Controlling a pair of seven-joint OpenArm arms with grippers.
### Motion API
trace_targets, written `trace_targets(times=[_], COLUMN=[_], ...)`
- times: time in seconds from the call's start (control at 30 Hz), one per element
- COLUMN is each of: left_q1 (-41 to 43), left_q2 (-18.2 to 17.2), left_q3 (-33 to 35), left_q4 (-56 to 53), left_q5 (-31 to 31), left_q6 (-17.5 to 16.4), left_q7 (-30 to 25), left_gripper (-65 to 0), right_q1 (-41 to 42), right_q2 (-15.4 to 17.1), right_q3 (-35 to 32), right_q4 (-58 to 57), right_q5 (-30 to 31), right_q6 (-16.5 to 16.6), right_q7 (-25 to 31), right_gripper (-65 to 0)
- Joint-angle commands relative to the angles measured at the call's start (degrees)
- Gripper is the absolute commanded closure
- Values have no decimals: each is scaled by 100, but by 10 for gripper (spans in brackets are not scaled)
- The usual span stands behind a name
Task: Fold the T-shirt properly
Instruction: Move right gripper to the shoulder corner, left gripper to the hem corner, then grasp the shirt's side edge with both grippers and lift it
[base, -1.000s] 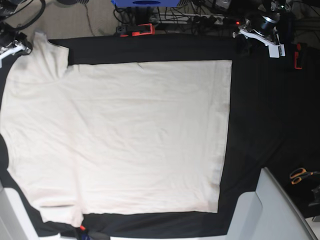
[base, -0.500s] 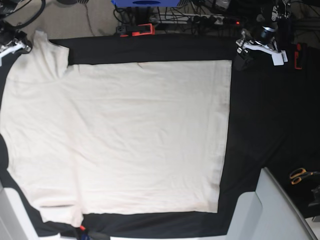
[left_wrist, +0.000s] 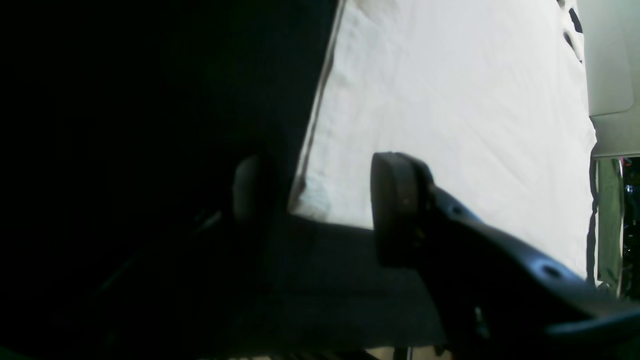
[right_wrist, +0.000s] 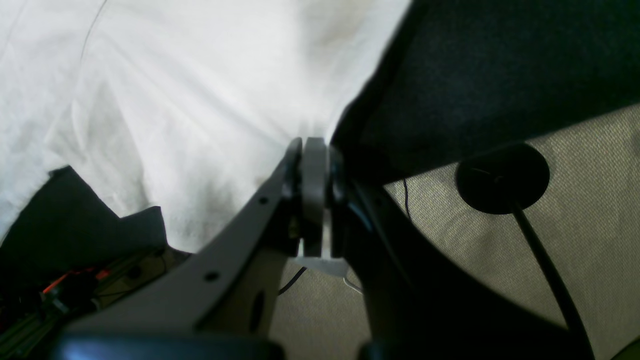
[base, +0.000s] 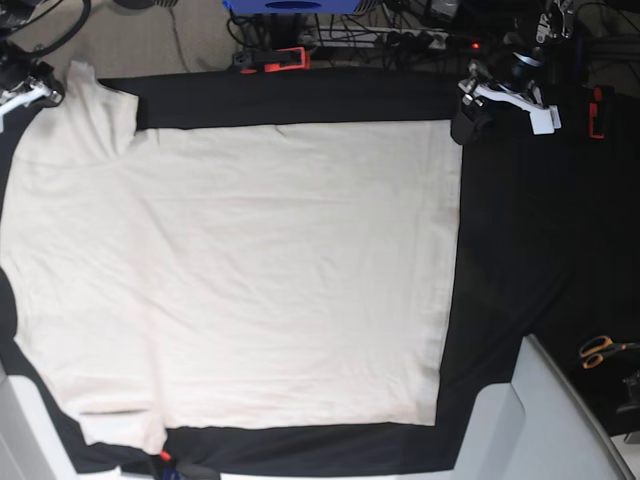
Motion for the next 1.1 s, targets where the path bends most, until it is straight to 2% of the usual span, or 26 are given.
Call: trace_targets(times=[0.0, 0.23, 0.5, 0.63, 0.83, 0.93, 1.07], left_q1=[-17, -202, -228, -228, -387, -404, -378], left_q2=[-2, 42, 59, 59, 50, 42, 6], left_q3=[3, 398, 390, 390, 363, 346, 337], left_q4=[11, -7, -7, -7, -482, -569, -394], left_q5=[79, 79, 79, 79, 79, 79, 79], left_q6=[35, 35, 35, 35, 35, 35, 35], left_q7=[129, 129, 121, 129, 129, 129, 129], left_gripper=[-327, -327, -319, -199, -99, -12, 0], right_q1=[-36, -36, -45, -45, -45, -45, -45], right_q2=[105, 105, 105, 105, 105, 105, 105], right_q3=[14, 14, 14, 14, 14, 14, 14], right_q4=[93, 93, 93, 93, 93, 93, 93], right_q5=[-12, -12, -12, -12, -12, -12, -12], right_q6=[6, 6, 6, 6, 6, 6, 6], right_q7=[-30, -30, -30, -30, -30, -30, -30], right_gripper=[-2, -2, -2, -2, -2, -2, -2])
